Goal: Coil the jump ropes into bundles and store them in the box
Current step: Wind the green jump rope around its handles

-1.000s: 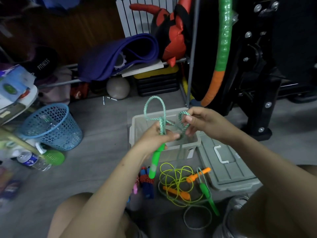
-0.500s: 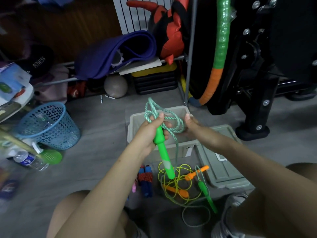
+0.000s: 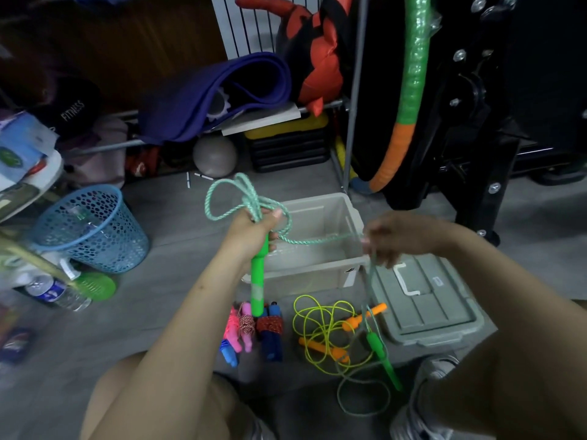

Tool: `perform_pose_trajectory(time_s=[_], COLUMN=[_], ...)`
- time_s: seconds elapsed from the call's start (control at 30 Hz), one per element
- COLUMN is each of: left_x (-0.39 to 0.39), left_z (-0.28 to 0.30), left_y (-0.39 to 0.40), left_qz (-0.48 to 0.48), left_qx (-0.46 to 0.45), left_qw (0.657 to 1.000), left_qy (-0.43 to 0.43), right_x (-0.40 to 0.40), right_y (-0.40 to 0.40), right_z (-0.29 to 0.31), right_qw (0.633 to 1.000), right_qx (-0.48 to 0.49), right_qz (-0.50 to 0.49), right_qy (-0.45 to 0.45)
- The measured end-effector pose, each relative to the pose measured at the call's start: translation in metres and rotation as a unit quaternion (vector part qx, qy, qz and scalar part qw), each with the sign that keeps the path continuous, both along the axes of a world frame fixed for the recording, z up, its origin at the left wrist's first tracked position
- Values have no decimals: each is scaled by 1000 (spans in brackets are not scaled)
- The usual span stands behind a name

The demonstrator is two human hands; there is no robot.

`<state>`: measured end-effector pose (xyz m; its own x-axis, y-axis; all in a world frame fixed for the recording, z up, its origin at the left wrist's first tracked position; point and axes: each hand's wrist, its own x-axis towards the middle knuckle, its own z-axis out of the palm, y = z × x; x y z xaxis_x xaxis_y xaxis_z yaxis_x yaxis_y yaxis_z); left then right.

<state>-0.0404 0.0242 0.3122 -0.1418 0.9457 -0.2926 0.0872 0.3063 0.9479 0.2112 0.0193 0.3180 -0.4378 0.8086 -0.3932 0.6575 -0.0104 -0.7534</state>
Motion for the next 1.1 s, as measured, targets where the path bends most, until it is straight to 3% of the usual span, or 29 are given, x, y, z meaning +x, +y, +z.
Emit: perform_pose_trajectory(time_s=[0.07, 0.2, 0.33, 0.43, 0.5, 0.57, 0.63, 0.73, 0.8, 0.97, 1.1], left_x=[6, 28, 51, 53, 51, 47, 40, 33, 29, 13, -4], left_z=[-4, -7, -18, -15, -10, -6, -3, 1, 2, -1, 0], left_y=[-5, -20, -30, -28, -27, -25, -22, -15, -12, -2, 4], left_qz=[-87, -203, -208, -196, -181, -139, -95, -49, -30, 62, 114], left_qx=[-13, -1, 63, 71, 52, 29, 2, -44, -56, -26, 46], left_qw=[995, 979, 971, 975, 982, 989, 987, 968, 959, 965, 982], left_qy=[53, 34, 101, 81, 27, -47, -130, -240, -278, -254, -144], right_x=[-3, -20, -30, -34, -34, -32, -32, -44, -54, -43, -19], right_y=[0, -4, -8, -9, -7, -4, -4, -14, -24, -29, -15], right_z=[4, 15, 18, 22, 19, 7, -3, -18, -26, -18, -5], right_qw=[988, 949, 917, 901, 904, 919, 938, 976, 981, 996, 996], right_qx=[37, 54, 46, 50, 97, 159, 113, -65, -127, -42, 21], right_qz=[-71, -93, -81, -96, -148, -230, -255, -108, -38, -3, 64], right_qy=[131, 298, 388, 419, 389, 279, 205, 180, 139, 84, -60])
